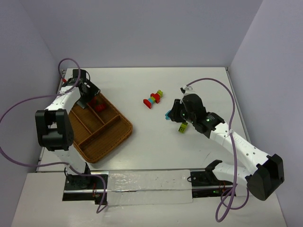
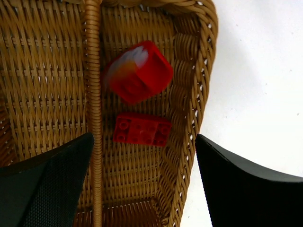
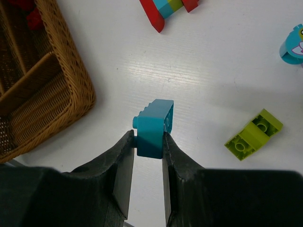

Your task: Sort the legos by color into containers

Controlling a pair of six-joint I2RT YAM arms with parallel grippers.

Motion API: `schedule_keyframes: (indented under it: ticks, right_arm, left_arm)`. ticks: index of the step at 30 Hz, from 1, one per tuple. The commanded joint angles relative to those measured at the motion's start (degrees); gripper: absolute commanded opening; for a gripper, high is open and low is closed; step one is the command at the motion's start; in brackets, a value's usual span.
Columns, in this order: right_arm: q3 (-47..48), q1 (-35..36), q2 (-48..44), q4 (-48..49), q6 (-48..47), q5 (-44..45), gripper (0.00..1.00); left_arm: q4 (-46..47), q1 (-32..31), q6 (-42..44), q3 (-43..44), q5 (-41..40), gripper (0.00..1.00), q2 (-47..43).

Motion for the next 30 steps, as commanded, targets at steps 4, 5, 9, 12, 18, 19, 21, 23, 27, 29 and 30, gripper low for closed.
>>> schedule_keyframes:
  ticks: [4,5,9,12,18,19,21,23,27,29,30]
  right_arm:
    - [1.0,-0.2,-0.4,0.5,-1.5,-1.4,0.00]
    - [1.6,-0.2,-0.5,0.5,-1.7,-1.8,0.00]
    - [3.4,-0.1,0.0,0.5,-1.7,-6.0,0.00]
    - [3.5,0.9,0.4,2.8,-0.9,-10.7,0.00]
    - [2.4,1.4,1.5,10.1,2.1,-22.0,0.00]
    - [3.6,1.6,2.2,10.1,2.2,-22.6,0.00]
    - [5.0,3.3,4.3,10.2,2.4,-22.4,0.00]
    - [6.8,5.1,5.4,10.7,2.6,-21.2,0.00]
    - [11.7,10.7,10.5,11.4,3.3,-18.1,0.00]
    - [14.2,13.0,14.3,12.4,3.8,-17.4,0.00]
    - [15.2,13.7,17.1,12.7,4.0,-17.5,0.00]
  left_arm:
    - [9.9,-4.2,7.5,-5.6,5.4,0.93,-14.4]
    - [11.1,-6.1,8.7,-7.5,7.4,0.91,-17.5]
    - [12.8,-9.8,10.6,-11.7,14.1,0.88,-24.1]
    - [15.3,-11.0,11.1,-15.9,22.2,0.84,-28.8]
    - [19.9,-15.3,15.4,-20.6,35.2,0.80,-32.3]
    - [18.9,-15.3,15.4,-20.1,34.5,0.79,-32.4]
    - [16.2,-15.3,15.4,-17.9,32.6,0.79,-33.3]
    - [14.3,-15.3,15.0,-15.6,30.5,0.79,-34.6]
    - [1.0,-15.2,9.2,-4.6,13.2,0.82,-35.8]
    - [-8.4,-15.2,7.5,2.4,3.2,0.83,-35.3]
    - [-10.9,-15.0,6.0,4.1,0.5,0.83,-35.3]
